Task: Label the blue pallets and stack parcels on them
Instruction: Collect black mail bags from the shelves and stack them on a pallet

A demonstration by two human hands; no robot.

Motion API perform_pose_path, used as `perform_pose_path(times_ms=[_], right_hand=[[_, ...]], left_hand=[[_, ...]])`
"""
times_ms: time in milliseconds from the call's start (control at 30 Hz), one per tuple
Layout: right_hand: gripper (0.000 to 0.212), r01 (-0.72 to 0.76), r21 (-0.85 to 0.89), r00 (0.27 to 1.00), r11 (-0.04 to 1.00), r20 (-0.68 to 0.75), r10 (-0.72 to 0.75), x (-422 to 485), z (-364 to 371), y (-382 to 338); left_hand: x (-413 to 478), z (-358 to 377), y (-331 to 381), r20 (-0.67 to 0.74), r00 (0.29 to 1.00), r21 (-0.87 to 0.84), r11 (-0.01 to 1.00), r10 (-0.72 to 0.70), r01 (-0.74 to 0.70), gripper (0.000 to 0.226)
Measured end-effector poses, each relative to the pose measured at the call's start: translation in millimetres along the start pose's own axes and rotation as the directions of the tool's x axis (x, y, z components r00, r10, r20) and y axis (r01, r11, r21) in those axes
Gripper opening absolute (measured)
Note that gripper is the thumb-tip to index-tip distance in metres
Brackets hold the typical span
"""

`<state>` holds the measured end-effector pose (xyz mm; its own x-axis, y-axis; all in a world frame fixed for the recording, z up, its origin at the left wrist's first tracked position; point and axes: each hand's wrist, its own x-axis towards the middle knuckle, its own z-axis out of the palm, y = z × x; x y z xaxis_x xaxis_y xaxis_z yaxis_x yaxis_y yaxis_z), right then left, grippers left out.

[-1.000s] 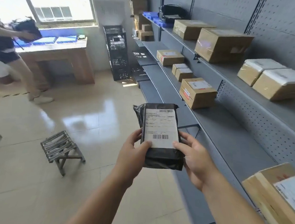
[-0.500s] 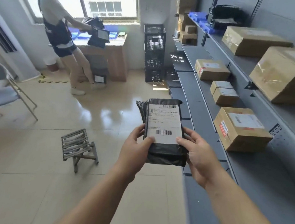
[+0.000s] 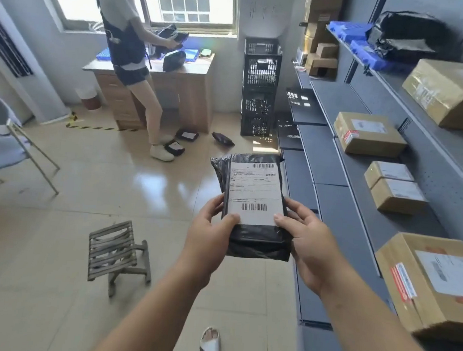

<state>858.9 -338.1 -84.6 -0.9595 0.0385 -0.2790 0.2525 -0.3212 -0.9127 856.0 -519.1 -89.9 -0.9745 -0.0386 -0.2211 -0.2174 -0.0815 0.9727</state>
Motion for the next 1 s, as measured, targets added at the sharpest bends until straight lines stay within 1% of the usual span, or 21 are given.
perform_pose_path(times_ms=[167, 300, 500, 733, 900, 1000], right_hand=[[0.033, 0.029, -0.015, 0.999, 0.999, -0.024, -0.030, 94, 34, -26], [0.033, 0.074, 0.006, 0.995, 0.997, -0.061, -0.074, 160, 58, -51], [0.034, 0.079, 0.035, 0.992, 0.996, -0.099, -0.076, 243, 68, -81], [0.033, 0.124, 0.036, 0.987, 0.992, -0.108, -0.120, 355, 56, -129], [0.032, 0.133, 0.033, 0.988, 0.991, -0.079, -0.130, 442, 41, -172], [0.031, 0.133, 0.036, 0.990, 0.990, -0.042, -0.132, 494, 33, -202]], left_hand=[[102, -13, 31, 0.039, 0.999, -0.013, 1.000, 0.004, -0.004, 0.044], [181, -18, 60, 0.074, 0.997, -0.001, 1.000, 0.026, -0.026, 0.044], [270, -9, 85, 0.097, 0.995, -0.007, 1.000, 0.019, -0.019, 0.052], [383, 33, 118, 0.091, 0.995, 0.000, 0.999, 0.049, -0.050, 0.054], [461, 72, 148, 0.055, 0.995, 0.001, 0.996, 0.084, -0.084, 0.052], [507, 94, 165, 0.023, 0.994, -0.010, 0.995, 0.103, -0.103, 0.054]])
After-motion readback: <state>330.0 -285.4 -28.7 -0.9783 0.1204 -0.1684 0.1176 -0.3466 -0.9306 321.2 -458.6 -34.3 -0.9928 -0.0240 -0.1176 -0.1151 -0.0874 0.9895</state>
